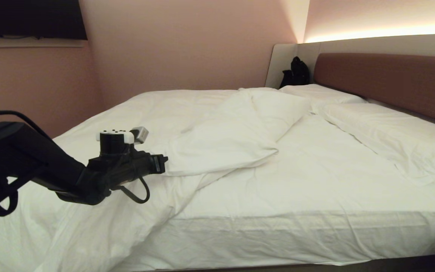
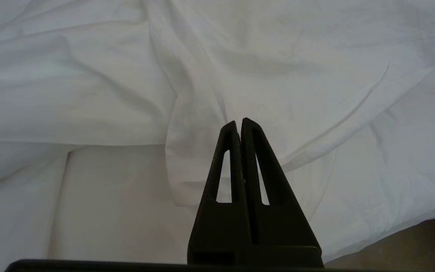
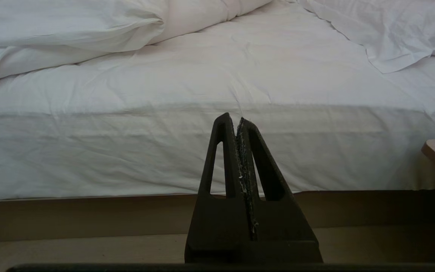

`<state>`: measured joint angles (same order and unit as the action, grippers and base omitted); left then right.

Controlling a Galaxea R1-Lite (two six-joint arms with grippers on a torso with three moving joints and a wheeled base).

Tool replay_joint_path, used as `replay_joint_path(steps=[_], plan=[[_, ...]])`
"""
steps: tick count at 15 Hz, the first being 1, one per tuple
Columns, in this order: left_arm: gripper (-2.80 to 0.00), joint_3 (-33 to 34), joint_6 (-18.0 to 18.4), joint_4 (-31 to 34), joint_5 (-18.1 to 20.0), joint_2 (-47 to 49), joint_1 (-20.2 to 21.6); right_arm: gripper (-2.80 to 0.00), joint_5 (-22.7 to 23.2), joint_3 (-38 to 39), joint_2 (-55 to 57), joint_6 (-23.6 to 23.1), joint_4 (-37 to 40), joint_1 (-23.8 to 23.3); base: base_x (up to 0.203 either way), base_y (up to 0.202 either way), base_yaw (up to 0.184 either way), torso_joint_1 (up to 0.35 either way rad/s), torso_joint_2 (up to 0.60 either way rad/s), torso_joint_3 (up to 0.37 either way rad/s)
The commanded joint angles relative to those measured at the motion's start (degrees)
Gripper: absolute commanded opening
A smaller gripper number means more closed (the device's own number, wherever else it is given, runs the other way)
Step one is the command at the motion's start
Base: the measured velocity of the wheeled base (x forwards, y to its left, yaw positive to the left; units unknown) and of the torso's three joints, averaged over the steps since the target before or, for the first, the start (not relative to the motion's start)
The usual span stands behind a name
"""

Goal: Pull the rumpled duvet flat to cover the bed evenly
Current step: Hold the folded corner of the quilt

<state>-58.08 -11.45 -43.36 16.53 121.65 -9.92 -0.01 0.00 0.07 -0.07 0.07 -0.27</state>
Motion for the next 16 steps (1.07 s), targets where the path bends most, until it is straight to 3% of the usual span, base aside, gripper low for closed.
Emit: replay_joint_path(steps=[1,2,4,8,12,16], plan=[[-2.8,0.0,-0.1,-0.5,0.1,0.4,-0.1,-2.8,0.0,0.0,0.0,0.0,0.0,0.0,0.0,0.0,0.0,0.0,0.0,0.0],[0.0,-0.1,-0.1,-0.7,0.1,0.8,-0.1,-2.8,0.0,0.0,0.0,0.0,0.0,0.0,0.0,0.0,0.0,0.0,0.0,0.0],[0.0,-0.5,-0.3,-0.8,0.2,1.4,-0.2,-2.8,0.0,0.0,0.0,0.0,0.0,0.0,0.0,0.0,0.0,0.0,0.0,0.0],[0.0,-3.2,-7.5,0.3,0.7,1.8,-0.4,-2.8,0.0,0.0,0.0,0.0,0.0,0.0,0.0,0.0,0.0,0.0,0.0,0.0],[0.0,-7.3,-13.9,6.7,0.9,2.5,-0.4,-2.8,0.0,0.0,0.0,0.0,0.0,0.0,0.0,0.0,0.0,0.0,0.0,0.0],[0.0,-12.2,-17.7,14.0,0.9,3.2,-0.5,-2.8,0.0,0.0,0.0,0.0,0.0,0.0,0.0,0.0,0.0,0.0,0.0,0.0]])
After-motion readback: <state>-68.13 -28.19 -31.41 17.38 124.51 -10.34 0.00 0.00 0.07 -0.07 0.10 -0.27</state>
